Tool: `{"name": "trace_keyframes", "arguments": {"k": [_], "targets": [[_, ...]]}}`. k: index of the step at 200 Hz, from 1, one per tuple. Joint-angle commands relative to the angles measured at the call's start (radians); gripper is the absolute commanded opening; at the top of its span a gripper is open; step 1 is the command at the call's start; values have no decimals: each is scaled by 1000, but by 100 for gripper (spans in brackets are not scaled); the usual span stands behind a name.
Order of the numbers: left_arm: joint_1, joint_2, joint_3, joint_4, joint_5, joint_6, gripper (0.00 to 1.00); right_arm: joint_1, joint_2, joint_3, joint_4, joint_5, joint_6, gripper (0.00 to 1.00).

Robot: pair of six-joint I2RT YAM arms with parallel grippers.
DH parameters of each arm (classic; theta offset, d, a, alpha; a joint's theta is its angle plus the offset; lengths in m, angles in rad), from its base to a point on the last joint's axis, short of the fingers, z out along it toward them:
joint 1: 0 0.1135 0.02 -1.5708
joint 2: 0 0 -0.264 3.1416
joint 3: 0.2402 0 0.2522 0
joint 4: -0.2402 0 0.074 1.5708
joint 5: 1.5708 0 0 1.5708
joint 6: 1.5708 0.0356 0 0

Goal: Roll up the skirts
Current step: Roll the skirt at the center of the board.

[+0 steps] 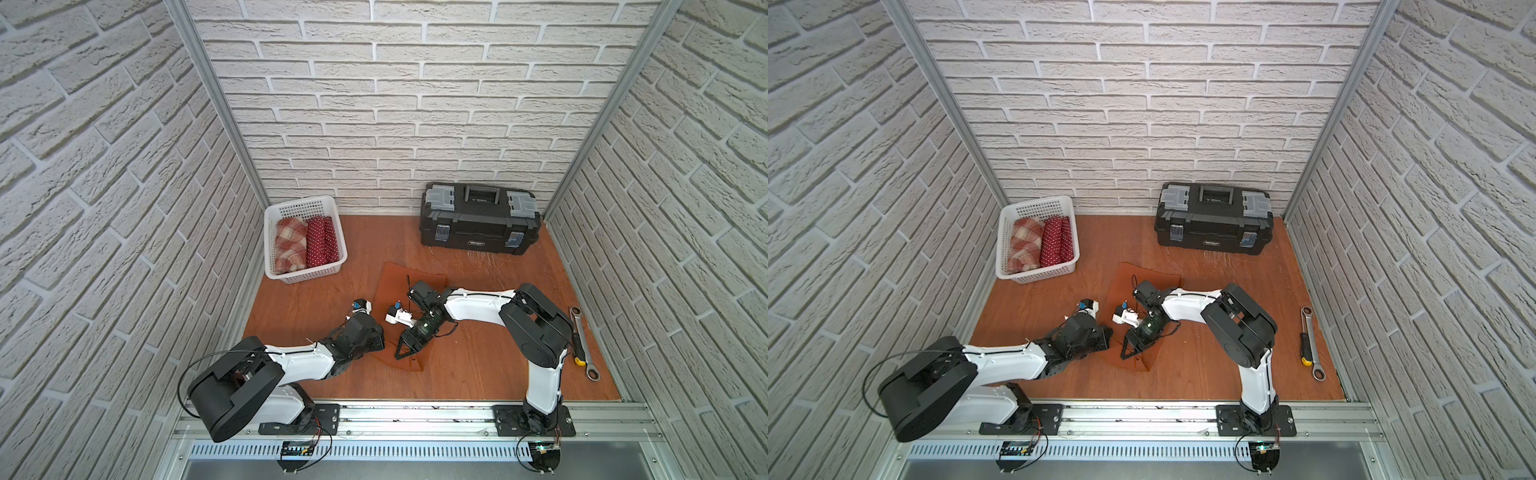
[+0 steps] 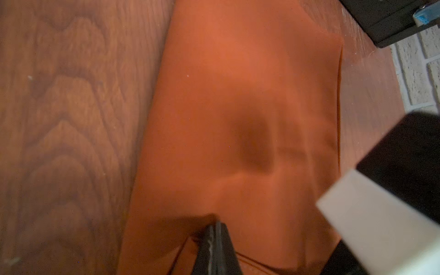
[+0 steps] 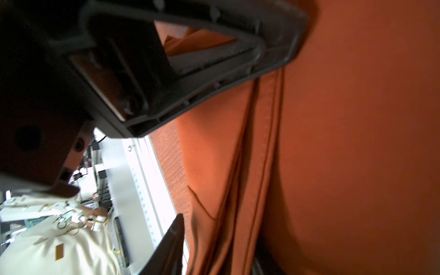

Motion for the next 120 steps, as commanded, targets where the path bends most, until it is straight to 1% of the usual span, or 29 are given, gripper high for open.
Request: {"name": "trace_keyframes", "arguments": {"k": [1,10,18,26,35,37,45,55,64,84,97,114,120], "targets": [[-8,37,-52,-67,10,-19,0,4,-106,4,-75,191,-15,44],[-9,33,-59,-74,5,-25,0,5,-164,1,-108,254,-12,44],[-9,26,-62,-85,1,-29,0,10,-223,-7,-117,305,8,38],[-10,19,-63,-98,-2,-26,0,27,-284,-21,-110,379,39,24],[-11,7,-63,-111,-4,-26,0,57,-341,-38,-100,416,61,5],[-10,5,-63,-113,-4,-29,0,63,-352,-42,-97,425,67,3],[-9,-2,-66,-122,-9,-29,0,99,-385,-56,-79,454,91,3],[-13,-12,-72,-127,-15,-34,0,146,-398,-67,-60,447,105,3],[-13,-18,-77,-134,-20,-38,0,186,-384,-66,-51,451,121,3],[-13,-29,-86,-146,-32,-44,0,249,-326,-73,10,412,166,3],[-13,-33,-86,-151,-36,-45,0,274,-287,-83,65,383,187,3],[-13,-37,-86,-153,-39,-49,0,279,-237,-94,111,385,198,3],[-15,-42,-86,-155,-39,-51,0,278,-219,-90,112,409,191,3]]}}
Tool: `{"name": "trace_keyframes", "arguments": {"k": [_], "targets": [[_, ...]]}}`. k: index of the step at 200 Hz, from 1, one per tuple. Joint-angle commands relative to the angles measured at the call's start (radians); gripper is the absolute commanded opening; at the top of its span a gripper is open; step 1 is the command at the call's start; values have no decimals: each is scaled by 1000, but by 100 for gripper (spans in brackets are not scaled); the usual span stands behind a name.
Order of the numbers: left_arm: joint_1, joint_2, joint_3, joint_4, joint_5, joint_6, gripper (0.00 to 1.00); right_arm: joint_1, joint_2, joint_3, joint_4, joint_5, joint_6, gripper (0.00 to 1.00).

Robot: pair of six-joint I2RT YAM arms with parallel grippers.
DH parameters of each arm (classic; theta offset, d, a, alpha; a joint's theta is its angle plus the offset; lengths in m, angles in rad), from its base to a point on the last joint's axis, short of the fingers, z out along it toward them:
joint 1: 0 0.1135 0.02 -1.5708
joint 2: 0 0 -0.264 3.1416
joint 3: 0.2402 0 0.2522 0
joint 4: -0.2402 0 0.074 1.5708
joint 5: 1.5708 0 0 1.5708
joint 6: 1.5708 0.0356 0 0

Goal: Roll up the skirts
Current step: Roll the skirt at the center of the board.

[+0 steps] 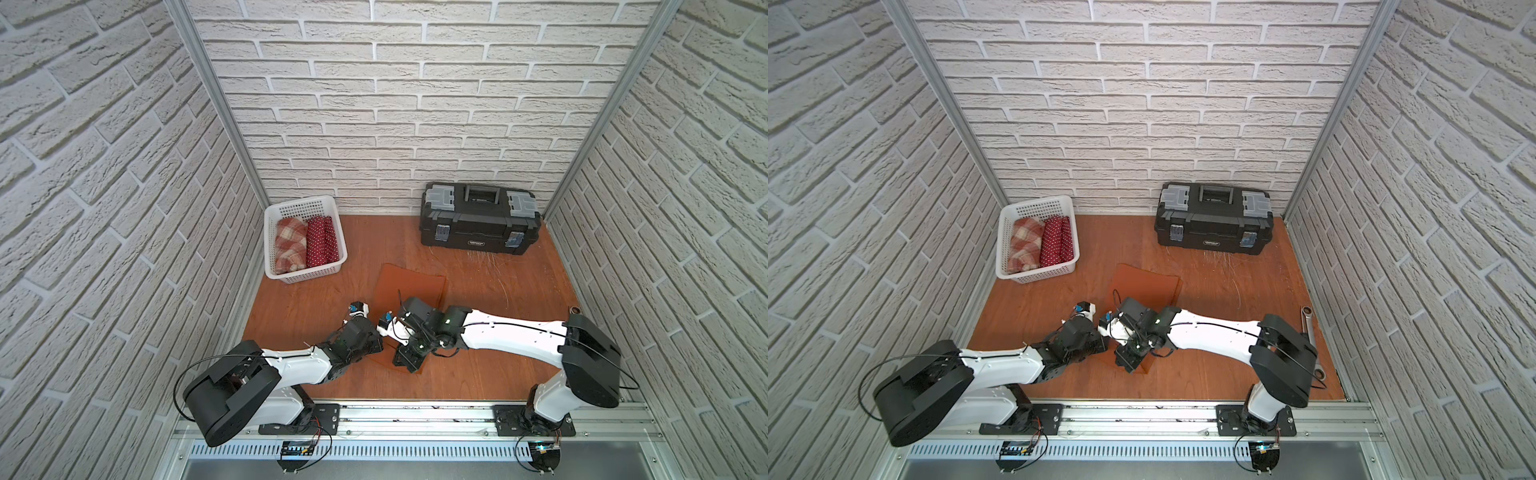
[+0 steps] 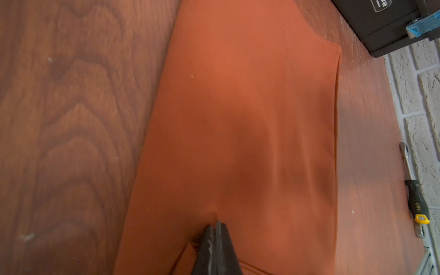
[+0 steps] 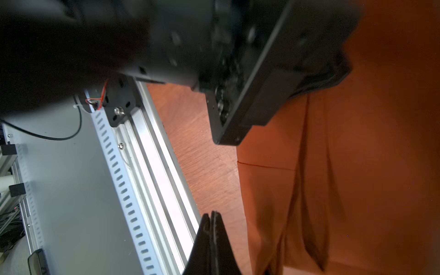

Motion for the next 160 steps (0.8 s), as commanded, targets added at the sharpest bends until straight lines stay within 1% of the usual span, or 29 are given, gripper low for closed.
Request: {"name": "trace_keyframes", "arguments": {"k": [1,27,50,68,88,104,137,160], "targets": [[-4,6,-43,-159,-18,-7,0,-3,54,-15,78,30,35,3],[-14,-15,-42,-176,-18,-4,0,-30,101,-23,93,107,7,3],[-15,-30,-40,-199,-24,-1,0,-45,95,-47,140,72,0,2],[-15,-29,-33,-211,-27,4,0,-47,74,-51,140,50,-2,2],[-15,-26,-28,-216,-32,2,0,-55,48,-74,163,61,14,2],[-15,-26,-29,-214,-37,-1,0,-78,73,-84,162,69,10,2],[-14,-20,-25,-219,-42,-1,0,-121,108,-115,218,-4,27,2],[-3,-56,-2,-270,-53,-12,0,-142,169,-95,163,3,28,2]]}}
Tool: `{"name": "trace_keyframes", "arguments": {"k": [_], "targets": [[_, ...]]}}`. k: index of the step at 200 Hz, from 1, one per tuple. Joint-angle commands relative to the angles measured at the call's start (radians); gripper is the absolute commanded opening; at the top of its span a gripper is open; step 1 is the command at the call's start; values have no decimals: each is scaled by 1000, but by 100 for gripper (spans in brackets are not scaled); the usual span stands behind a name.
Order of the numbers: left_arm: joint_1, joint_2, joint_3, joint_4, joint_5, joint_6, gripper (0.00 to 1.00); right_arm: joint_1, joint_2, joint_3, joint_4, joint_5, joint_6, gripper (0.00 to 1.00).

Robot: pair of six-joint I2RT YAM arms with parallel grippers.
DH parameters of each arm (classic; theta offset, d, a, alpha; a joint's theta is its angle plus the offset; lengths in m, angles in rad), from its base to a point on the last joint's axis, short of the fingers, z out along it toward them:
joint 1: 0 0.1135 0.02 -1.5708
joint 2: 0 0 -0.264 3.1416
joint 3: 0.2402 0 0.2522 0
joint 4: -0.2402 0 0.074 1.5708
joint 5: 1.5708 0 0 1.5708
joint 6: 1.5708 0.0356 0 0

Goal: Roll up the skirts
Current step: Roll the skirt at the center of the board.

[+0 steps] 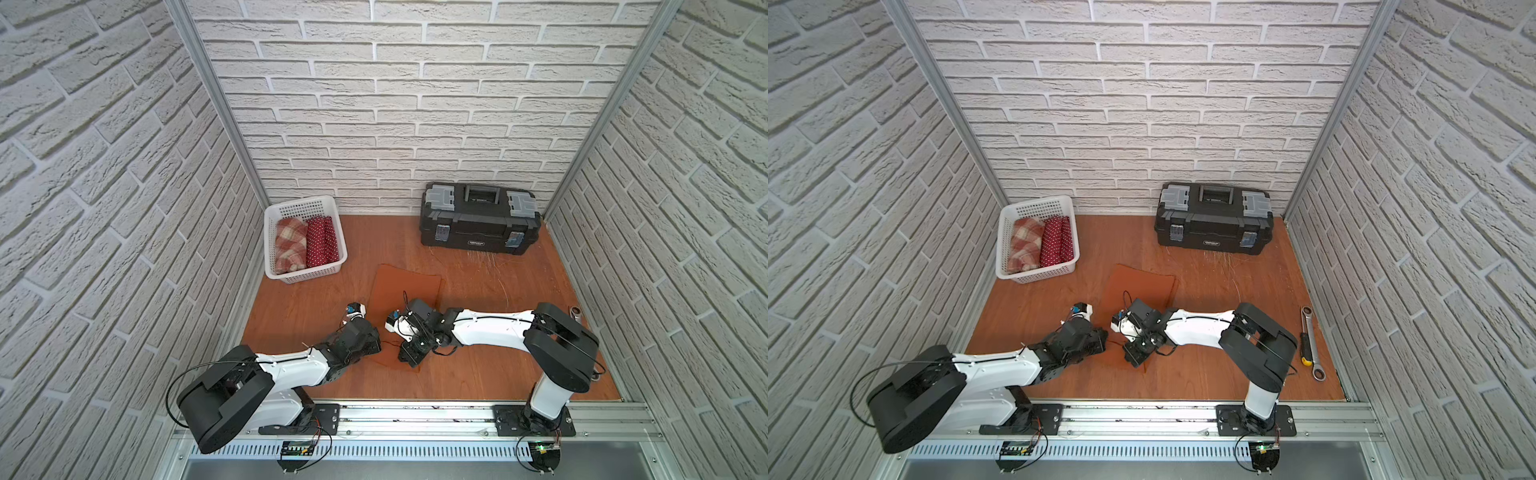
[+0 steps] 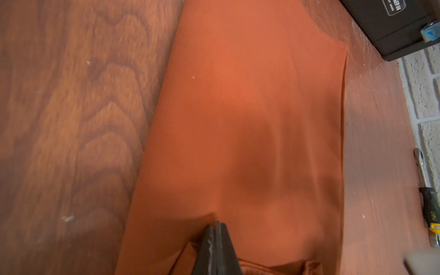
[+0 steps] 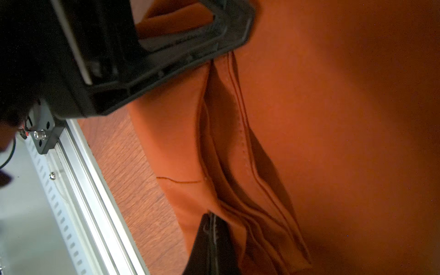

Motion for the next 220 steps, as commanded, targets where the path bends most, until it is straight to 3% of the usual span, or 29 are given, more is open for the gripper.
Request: {"name": "trace_keyframes", "arguments": {"k": [1,8,12,27,60,67,93,109,148,179,203,220], "targets": [[6,-16,-2,-200,-14,-3,0,-23,68,0,-20,9,14,2],[13,-50,11,-227,-17,-1,1,-27,82,-1,-26,10,17,2],[15,-70,20,-247,-20,4,8,-27,90,-4,-28,11,20,2],[24,-172,57,-343,-50,27,19,-30,116,-7,-45,10,26,2],[69,-397,162,-571,-102,72,89,-32,167,7,-77,-6,34,2],[74,-435,180,-620,-112,78,98,-32,170,9,-81,-5,35,2],[71,-522,150,-731,-87,15,98,-35,175,23,-99,7,37,2],[44,-581,91,-758,-56,-49,93,-39,176,29,-106,9,37,2],[-88,-710,36,-920,-129,-172,70,-55,181,21,-97,10,48,2],[-144,-851,40,-1028,-207,-215,58,-62,192,23,-88,2,51,2],[-144,-873,31,-1026,-200,-220,59,-63,198,28,-86,-6,48,2],[-147,-830,25,-991,-159,-211,53,-64,206,34,-92,-5,41,2]]}}
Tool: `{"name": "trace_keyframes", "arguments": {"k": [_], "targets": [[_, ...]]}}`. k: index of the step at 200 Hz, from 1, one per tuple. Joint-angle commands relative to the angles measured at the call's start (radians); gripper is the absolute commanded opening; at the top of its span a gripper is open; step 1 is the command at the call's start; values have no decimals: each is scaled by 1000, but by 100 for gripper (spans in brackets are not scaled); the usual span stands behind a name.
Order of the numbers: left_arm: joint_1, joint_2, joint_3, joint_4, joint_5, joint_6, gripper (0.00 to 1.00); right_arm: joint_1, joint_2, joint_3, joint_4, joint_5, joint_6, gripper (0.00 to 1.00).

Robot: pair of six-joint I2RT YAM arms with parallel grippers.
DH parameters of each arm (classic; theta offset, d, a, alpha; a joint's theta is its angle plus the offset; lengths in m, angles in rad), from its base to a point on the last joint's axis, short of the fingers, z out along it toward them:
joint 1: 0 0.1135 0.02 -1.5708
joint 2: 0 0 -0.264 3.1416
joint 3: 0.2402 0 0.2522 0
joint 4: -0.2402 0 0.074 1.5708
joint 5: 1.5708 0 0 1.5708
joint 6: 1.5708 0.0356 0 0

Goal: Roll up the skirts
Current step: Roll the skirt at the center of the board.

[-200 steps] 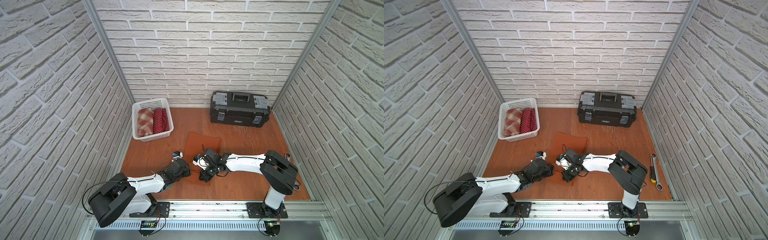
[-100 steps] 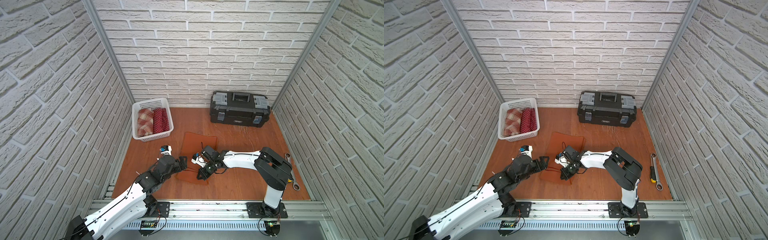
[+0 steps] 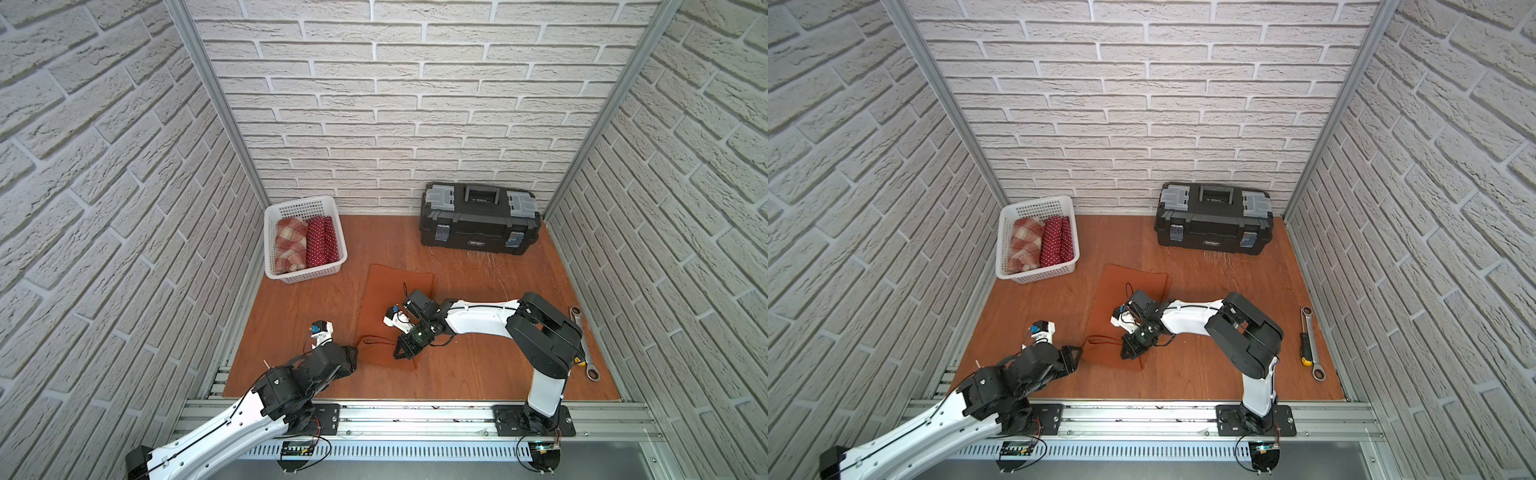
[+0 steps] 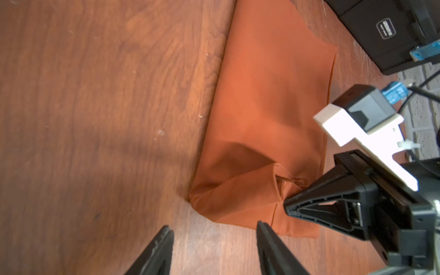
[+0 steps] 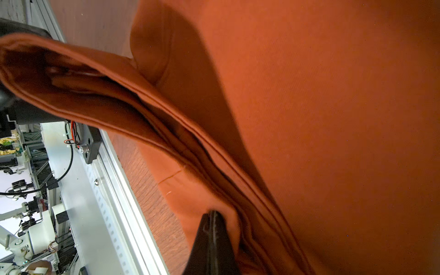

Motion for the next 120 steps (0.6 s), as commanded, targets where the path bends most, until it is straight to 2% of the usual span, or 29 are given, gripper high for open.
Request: {"name": "trace_keyframes", "arguments": {"k": [1,25,58,82,120], "targets": [[-9,39,-15,3,8,-9,52,-2,97,-38,-82,183,-2,2],[-11,139,-28,87,41,15,48,-3,100,-32,-82,174,-5,2],[-10,267,-42,216,6,18,53,-3,91,-38,-79,167,-6,2],[3,309,-66,304,-16,20,58,-3,82,-49,-83,172,-13,2],[43,382,-111,408,-4,28,57,-3,68,-59,-83,169,-17,2]]}}
